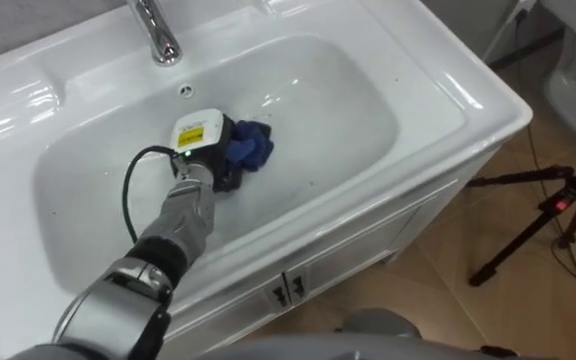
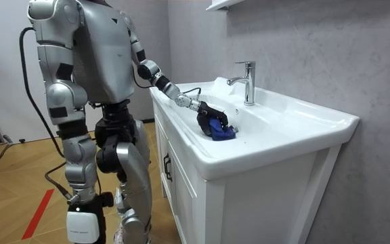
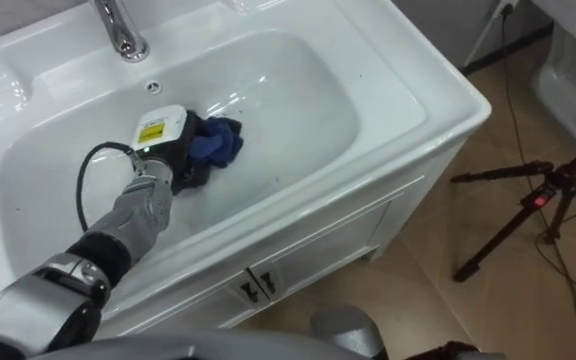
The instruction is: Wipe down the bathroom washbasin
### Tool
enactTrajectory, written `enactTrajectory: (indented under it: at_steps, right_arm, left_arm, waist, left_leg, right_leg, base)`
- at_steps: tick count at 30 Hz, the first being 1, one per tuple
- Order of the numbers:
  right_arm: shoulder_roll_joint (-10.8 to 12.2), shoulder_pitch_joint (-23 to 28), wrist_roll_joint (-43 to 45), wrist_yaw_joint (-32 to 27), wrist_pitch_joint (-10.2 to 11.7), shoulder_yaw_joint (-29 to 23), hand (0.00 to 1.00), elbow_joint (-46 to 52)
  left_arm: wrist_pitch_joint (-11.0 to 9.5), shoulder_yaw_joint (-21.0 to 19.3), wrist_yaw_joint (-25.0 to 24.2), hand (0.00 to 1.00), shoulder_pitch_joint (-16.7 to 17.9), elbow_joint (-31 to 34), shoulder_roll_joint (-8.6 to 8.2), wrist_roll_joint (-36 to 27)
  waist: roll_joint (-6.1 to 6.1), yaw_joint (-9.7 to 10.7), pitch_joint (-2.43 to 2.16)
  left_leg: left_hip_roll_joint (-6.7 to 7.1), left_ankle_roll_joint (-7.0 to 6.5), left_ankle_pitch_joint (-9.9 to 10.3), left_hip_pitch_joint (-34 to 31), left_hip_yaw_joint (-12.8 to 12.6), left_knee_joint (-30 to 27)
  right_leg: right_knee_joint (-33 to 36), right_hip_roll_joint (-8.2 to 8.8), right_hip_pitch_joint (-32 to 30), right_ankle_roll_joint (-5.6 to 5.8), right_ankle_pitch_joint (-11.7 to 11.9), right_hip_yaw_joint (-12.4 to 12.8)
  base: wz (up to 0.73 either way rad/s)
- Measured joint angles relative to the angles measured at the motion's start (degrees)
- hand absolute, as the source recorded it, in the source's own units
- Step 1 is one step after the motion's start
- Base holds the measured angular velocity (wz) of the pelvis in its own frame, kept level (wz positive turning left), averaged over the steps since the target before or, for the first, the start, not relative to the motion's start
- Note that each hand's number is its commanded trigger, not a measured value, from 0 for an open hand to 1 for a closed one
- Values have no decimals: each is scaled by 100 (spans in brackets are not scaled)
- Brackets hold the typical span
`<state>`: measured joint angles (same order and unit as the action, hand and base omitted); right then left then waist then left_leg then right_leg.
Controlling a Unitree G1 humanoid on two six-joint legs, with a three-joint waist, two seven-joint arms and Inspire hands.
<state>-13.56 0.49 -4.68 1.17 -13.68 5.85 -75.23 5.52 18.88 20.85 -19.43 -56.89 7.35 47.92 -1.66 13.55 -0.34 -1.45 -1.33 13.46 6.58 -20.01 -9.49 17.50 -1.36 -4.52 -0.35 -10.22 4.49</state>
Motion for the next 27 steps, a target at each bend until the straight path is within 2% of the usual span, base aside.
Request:
enactTrajectory:
  at_steps: [4, 8, 10, 13, 18, 24, 27]
  right_arm:
    - [-34, -28, 6, -24, 65, -38, 0, 17]
    - [-34, -80, -13, -68, 203, -59, 0, 13]
    - [-28, -117, -46, -69, 309, -119, 0, 1]
    - [-15, -137, -264, -78, 493, -259, 0, -30]
    - [0, -160, -617, -56, 508, -259, 0, -71]
    - [20, -151, -1078, -65, 490, -245, 0, -233]
    - [20, -147, -1072, -65, 500, -250, 0, -262]
  left_arm:
    - [-14, -26, -5, 100, 44, -9, 52, 9]
    - [-211, -80, 7, 100, 50, 20, 98, 10]
    - [-251, -80, 38, 100, 54, 19, 100, 16]
    - [-361, -103, 172, 100, 90, 27, 100, 55]
    - [-368, -148, 331, 100, 242, 123, 110, 178]
    - [-381, -209, 562, 100, 426, 169, 146, 212]
    - [-395, -325, 667, 100, 629, 326, 243, 535]
  waist:
    - [-114, -71, 11]
    - [-232, -203, 2]
    - [-250, -216, 5]
    - [-249, -289, 5]
    - [-253, -315, 5]
    - [-249, -560, 7]
    - [-222, -610, 3]
  left_leg:
    - [-15, 19, 15, -7, 11, 17]
    - [-27, 25, 10, -123, 48, -14]
    - [-32, 36, 1, -160, 97, -24]
    - [-57, 56, -12, -201, 159, -38]
    - [-80, 83, -28, -172, 285, -20]
    - [-93, 103, -41, -110, 333, 5]
    - [-88, 108, -44, -81, 470, 1]
  right_leg:
    - [-81, -20, 40, -5, 20, 4]
    - [-89, -16, -34, -25, 41, -45]
    - [-108, -9, -35, -31, 44, -91]
    - [-201, -16, -18, -57, 66, -162]
    - [-298, -14, 65, -83, 65, -286]
    - [-370, -34, 221, -103, 59, -316]
    - [-396, -15, 295, -110, 39, -433]
  base:
    - [-3]
    - [2]
    - [11]
    - [12]
    - [12]
    - [3]
    - [22]
